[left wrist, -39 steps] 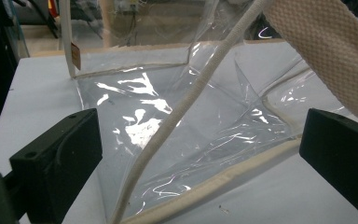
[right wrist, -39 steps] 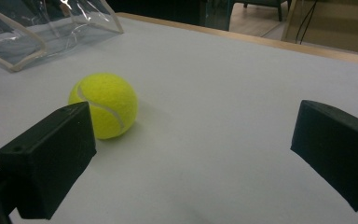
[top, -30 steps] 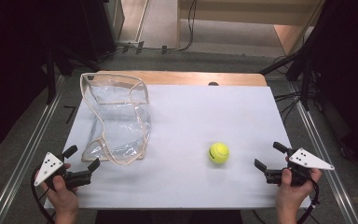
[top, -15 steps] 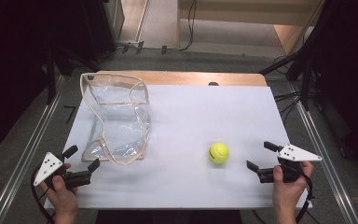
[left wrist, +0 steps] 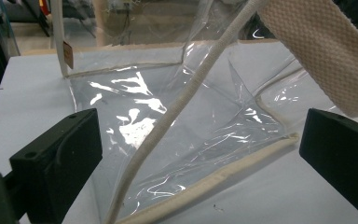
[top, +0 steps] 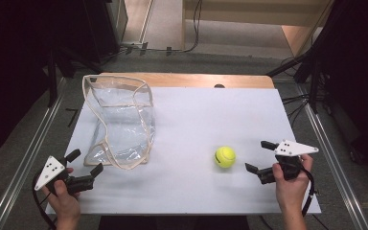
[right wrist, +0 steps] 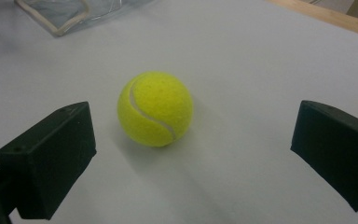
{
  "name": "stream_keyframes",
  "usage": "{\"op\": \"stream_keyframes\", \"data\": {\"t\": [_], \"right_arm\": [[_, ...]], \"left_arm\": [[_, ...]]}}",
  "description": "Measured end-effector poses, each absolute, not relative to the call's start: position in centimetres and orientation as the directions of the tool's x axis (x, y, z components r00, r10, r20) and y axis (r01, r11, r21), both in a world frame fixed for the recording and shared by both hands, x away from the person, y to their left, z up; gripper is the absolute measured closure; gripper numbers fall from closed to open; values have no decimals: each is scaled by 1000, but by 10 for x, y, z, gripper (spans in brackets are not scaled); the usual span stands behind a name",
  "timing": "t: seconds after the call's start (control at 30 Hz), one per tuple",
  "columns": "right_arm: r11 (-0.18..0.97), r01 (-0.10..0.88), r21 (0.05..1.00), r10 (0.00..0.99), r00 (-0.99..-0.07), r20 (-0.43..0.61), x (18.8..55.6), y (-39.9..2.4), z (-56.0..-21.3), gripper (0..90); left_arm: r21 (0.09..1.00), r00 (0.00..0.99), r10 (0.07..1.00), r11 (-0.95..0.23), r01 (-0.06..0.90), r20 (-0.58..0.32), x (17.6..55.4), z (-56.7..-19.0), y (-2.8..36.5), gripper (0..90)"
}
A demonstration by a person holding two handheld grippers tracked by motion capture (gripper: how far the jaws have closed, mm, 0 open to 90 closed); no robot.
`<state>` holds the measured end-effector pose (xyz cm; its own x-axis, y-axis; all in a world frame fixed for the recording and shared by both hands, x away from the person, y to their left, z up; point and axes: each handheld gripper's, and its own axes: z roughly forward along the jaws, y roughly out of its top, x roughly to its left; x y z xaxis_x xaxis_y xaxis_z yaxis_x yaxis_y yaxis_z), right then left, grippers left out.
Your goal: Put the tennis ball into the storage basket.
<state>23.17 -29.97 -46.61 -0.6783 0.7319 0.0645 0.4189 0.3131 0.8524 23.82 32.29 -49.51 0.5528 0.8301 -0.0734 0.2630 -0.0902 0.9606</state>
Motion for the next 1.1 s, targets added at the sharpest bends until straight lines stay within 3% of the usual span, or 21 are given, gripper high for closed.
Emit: {"op": "stream_keyframes", "data": {"t": [0.5,1.1], "right_arm": [[398,420,815,677,-734,48,251,-272,-456,0],[562,446,697,599,-800,28,275,-236,-453,0]], "left_arm": [[960,555,828,-88,267,-78,239,-495,323,0],[959,560,825,-98,265,-70,239,-495,322,0]]}}
